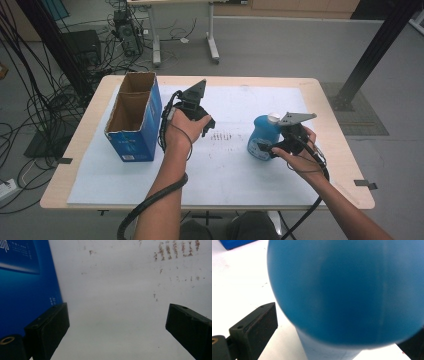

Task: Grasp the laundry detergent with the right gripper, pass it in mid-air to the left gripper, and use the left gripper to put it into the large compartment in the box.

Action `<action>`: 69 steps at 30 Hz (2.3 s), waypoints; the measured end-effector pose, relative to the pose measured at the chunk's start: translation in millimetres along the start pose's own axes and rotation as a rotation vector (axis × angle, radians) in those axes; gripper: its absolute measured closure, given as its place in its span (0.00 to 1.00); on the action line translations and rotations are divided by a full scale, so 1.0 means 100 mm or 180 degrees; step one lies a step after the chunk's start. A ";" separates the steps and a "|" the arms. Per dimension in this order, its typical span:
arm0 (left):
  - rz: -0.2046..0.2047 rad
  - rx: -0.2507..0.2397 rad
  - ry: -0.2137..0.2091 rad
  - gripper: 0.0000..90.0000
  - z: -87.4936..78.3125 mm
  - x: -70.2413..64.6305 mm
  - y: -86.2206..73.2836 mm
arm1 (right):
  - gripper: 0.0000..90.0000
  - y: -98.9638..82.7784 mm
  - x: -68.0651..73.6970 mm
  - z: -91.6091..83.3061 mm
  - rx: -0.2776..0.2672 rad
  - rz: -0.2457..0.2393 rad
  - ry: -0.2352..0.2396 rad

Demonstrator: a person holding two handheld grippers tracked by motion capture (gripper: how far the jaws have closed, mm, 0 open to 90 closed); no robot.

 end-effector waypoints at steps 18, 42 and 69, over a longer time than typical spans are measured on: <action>-0.0014 -0.0004 -0.0010 0.06 0.00 0.01 0.00 | 0.02 0.02 0.02 0.01 -0.0043 -0.0018 -0.0016; -0.0017 -0.0014 -0.0026 0.06 0.00 0.03 -0.01 | 0.02 0.02 0.04 0.00 -0.0081 -0.0017 -0.0027; -0.0020 -0.0008 -0.0029 0.06 0.00 0.04 -0.02 | 0.02 0.04 0.05 0.00 -0.0109 -0.0041 -0.0023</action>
Point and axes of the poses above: each handheld gripper's, and its own axes: z roughly forward along the jaws, y roughly out of its top, x roughly to its left, the point moved 6 cm from there along z, roughly forward along the jaws, and after that the axes turned 2 degrees about z, right-handed, at the moved point
